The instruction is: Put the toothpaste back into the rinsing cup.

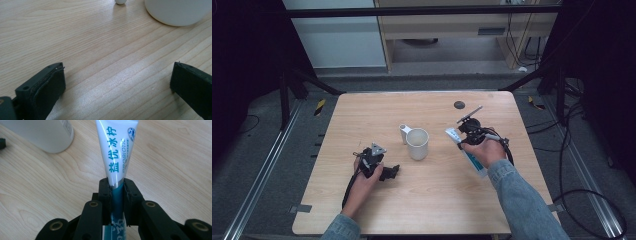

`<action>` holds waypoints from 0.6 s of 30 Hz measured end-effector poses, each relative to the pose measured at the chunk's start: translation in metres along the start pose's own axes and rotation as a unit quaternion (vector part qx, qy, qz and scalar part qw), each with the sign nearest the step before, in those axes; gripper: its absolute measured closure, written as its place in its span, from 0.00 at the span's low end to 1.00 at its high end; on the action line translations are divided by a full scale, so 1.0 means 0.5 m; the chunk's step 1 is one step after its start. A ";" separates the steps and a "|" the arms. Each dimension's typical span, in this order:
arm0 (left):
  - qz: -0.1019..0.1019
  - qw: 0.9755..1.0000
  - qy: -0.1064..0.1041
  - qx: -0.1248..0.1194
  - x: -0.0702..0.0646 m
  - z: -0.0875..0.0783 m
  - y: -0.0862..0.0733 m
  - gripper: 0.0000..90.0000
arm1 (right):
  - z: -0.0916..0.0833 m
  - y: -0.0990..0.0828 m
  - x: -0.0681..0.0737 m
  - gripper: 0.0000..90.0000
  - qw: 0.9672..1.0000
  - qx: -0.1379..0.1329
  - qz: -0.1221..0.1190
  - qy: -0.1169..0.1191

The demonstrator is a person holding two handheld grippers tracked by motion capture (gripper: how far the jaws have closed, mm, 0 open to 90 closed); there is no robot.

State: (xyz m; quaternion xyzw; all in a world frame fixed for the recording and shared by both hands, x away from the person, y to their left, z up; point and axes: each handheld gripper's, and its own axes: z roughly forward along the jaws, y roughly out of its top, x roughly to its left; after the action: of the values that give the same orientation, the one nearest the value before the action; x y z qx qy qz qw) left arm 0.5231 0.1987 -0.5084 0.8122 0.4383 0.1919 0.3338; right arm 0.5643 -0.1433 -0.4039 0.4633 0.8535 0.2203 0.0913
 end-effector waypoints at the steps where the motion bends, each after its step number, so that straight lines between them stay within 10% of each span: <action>1: 0.000 1.000 0.000 0.000 0.000 0.000 0.000 0.00 | -0.001 0.001 0.000 0.87 1.000 -0.002 0.000 -0.001; 18: 0.000 1.000 0.000 0.000 0.000 0.000 0.000 0.00 | -0.025 0.014 0.000 0.87 0.999 -0.040 0.004 0.010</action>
State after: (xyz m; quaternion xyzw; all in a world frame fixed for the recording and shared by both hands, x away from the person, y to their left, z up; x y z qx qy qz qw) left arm 0.5230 0.1987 -0.5085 0.8120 0.4384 0.1919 0.3340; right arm 0.5651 -0.1436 -0.3897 0.4603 0.8431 0.2592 0.1003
